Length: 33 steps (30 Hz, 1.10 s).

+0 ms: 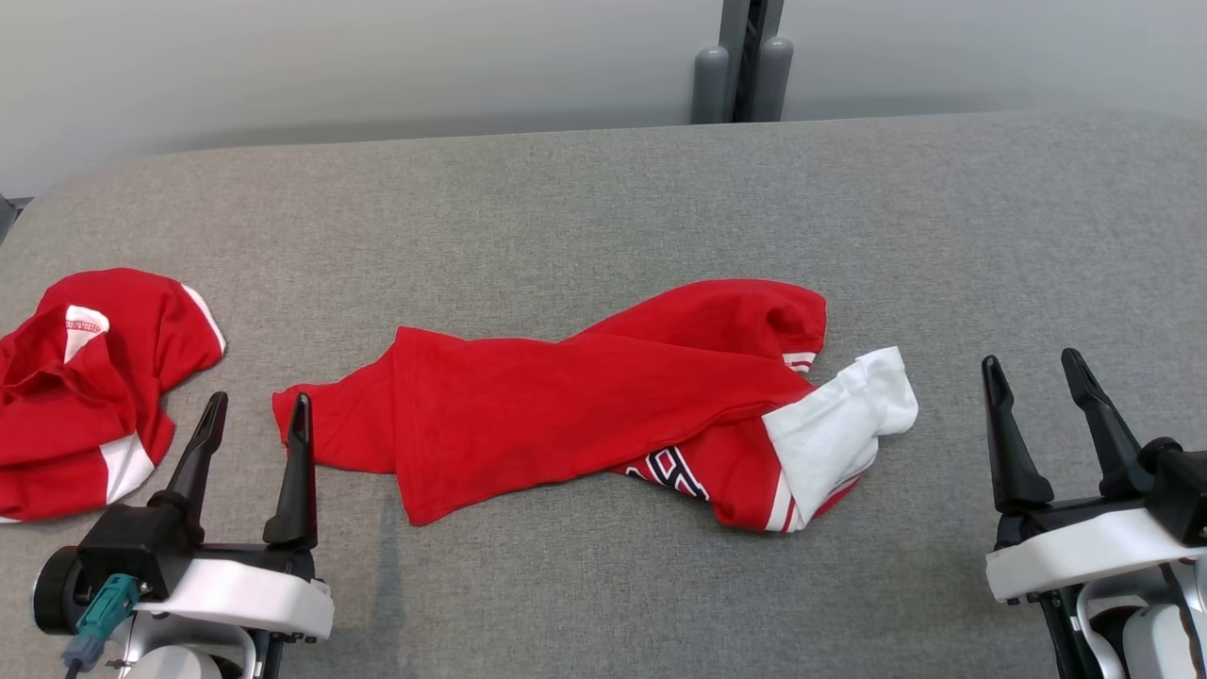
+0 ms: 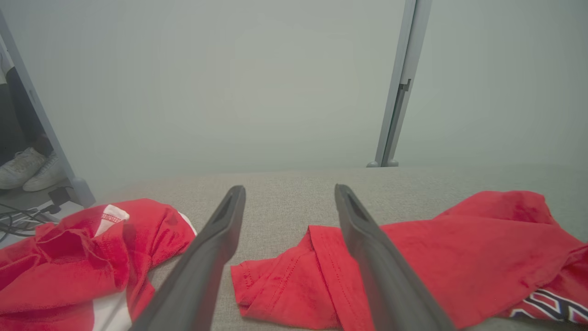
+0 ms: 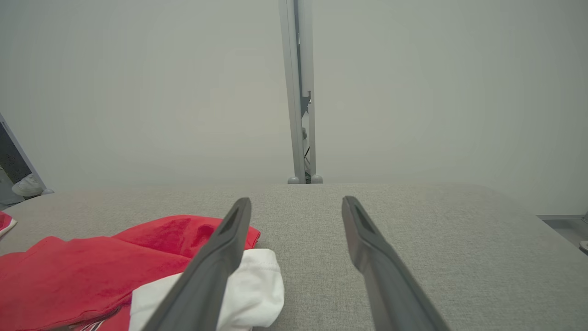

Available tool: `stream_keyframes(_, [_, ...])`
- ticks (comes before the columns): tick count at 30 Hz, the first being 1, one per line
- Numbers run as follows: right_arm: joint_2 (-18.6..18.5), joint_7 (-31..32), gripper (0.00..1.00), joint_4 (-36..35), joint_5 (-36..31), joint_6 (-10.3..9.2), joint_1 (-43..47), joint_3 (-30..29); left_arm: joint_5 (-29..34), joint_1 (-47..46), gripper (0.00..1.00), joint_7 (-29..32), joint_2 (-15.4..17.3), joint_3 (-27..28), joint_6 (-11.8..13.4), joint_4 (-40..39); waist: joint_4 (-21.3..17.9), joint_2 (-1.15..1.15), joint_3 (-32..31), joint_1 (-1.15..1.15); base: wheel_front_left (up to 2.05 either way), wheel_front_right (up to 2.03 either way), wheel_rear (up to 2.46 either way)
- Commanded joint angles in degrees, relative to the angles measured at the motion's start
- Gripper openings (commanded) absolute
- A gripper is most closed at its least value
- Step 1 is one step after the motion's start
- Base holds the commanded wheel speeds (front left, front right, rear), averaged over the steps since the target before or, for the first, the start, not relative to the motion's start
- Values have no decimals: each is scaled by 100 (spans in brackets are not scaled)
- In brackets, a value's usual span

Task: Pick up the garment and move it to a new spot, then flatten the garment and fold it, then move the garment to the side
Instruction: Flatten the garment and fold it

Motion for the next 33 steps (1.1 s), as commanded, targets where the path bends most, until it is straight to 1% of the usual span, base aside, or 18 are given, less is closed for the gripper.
stream_keyframes(1, [-22, 3, 100, -24, 19, -2, 50, -20, 44, 11, 100, -28, 17, 19, 3, -30, 14, 0, 0, 0, 0, 0, 0])
stream_keyframes(3, [-30, 21, 100, -45, 13, -2, 53, -35, 85, -57, 100, -23, 29, -21, -19, -76, 46, 0, 11, 0, 0, 0, 0])
stream_keyframes(6, [-33, 57, 100, -84, 1, -2, 43, -71, 54, -213, 100, 187, 25, -211, -201, -44, 112, 0, 66, 0, 0, 0, 0])
stream_keyframes(11, [-36, 95, 100, -87, -3, -2, -66, 6, -231, -394, 100, 1065, -35, -677, -639, 383, 147, 0, 164, 0, 0, 0, 0])
stream_keyframes(14, [-28, 89, 100, -76, -5, -2, -111, 55, -412, -467, 100, 1459, -122, -859, -823, 697, 135, 0, 226, 0, 0, 0, 0])
stream_keyframes(19, [-14, 59, 100, -35, 28, -2, -120, 63, -624, -578, 100, 1657, -241, -967, -1052, 1109, 98, 0, 306, 0, 0, 0, 0])
stream_keyframes(20, [-18, 59, 100, -24, 33, -2, -131, 65, -661, -585, 98, 1673, -260, -985, -1082, 1180, 82, 0, 324, 0, 0, 0, 0])
stream_keyframes(21, [-23, 52, 100, -12, 39, -2, -144, 66, -689, -599, 80, 1681, -274, -995, -1124, 1250, 69, 0, 337, 0, 0, 0, 0])
stream_keyframes(22, [-29, 46, 100, -3, 42, -2, -150, 66, -698, -625, 66, 1673, -278, -994, -1142, 1304, 58, 0, 347, 0, 0, 0, 0])
stream_keyframes(23, [-34, 41, 100, 5, 42, -2, -156, 64, -702, -661, 47, 1652, -272, -1001, -1182, 1351, 47, 0, 357, 0, 0, 0, 0])
stream_keyframes(24, [-35, 37, 100, 13, 46, -2, -163, 62, -710, -685, 20, 1647, -271, -1008, -1198, 1392, 36, 0, 366, 0, 0, 0, 0])
stream_keyframes(25, [-38, 35, 100, 20, 52, -2, -168, 59, -732, -699, 0, 1655, -273, -1017, -1238, 1437, 26, 0, 376, 0, 0, 0, 0])
stream_keyframes(27, [-46, 31, 100, 26, 58, -2, -174, 52, -731, -720, 0, 1662, -268, -1026, -1254, 1475, 15, 0, 384, 0, 0, 0, 0])
stream_keyframes(30, [-75, 33, 100, 46, 71, -2, -243, 35, -773, -805, 0, 1711, -271, -1077, -1369, 1641, -17, 0, 407, 0, 0, 0, 0])
stream_keyframes(33, [-74, 10, 100, 33, 55, -2, -242, -2, -775, -861, 0, 1664, -291, -1092, -1406, 1742, -28, 0, 409, 0, 0, 0, 0])
